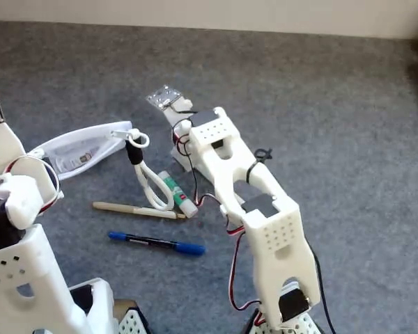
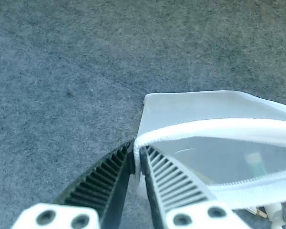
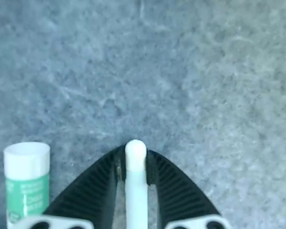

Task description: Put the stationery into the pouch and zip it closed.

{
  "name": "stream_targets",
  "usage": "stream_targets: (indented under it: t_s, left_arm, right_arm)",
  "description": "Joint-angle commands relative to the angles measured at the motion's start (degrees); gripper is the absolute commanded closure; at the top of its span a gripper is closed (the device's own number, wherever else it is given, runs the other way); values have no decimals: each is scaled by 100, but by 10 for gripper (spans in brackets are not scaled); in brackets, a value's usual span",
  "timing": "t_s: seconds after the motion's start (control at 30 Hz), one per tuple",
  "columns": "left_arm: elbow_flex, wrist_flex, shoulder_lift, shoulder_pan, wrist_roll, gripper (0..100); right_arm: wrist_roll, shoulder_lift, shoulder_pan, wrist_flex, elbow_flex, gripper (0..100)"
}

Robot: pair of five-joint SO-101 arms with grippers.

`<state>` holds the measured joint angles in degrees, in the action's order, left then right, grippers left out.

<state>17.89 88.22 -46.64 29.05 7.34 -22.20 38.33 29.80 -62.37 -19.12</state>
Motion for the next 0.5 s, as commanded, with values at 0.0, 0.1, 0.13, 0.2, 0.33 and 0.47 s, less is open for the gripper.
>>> stream_targets:
  t_s: [0.0, 0.1, 0.13, 0.2, 0.33, 0.47]
  left_arm:
    - [31, -70, -57, 66, -62, 993]
    - [31, -53, -57, 66, -62, 993]
    - [31, -53, -57, 66, -62, 993]
    - [31, -53, -57, 66, -62, 993]
    - [31, -53, -57, 66, -62, 993]
    - [31, -44, -57, 66, -62, 993]
  right_arm:
    - [-79, -119, -171, -207, -127, 962]
    - [-79, -119, -171, -593, -198, 898]
    - [-79, -92, -171, -760, -321, 889]
    - [-79, -75, -171, -1051, -629, 891]
    - [-70, -66, -171, -1270, -936, 899]
    - [-70, -13, -171, -1244, -919, 926]
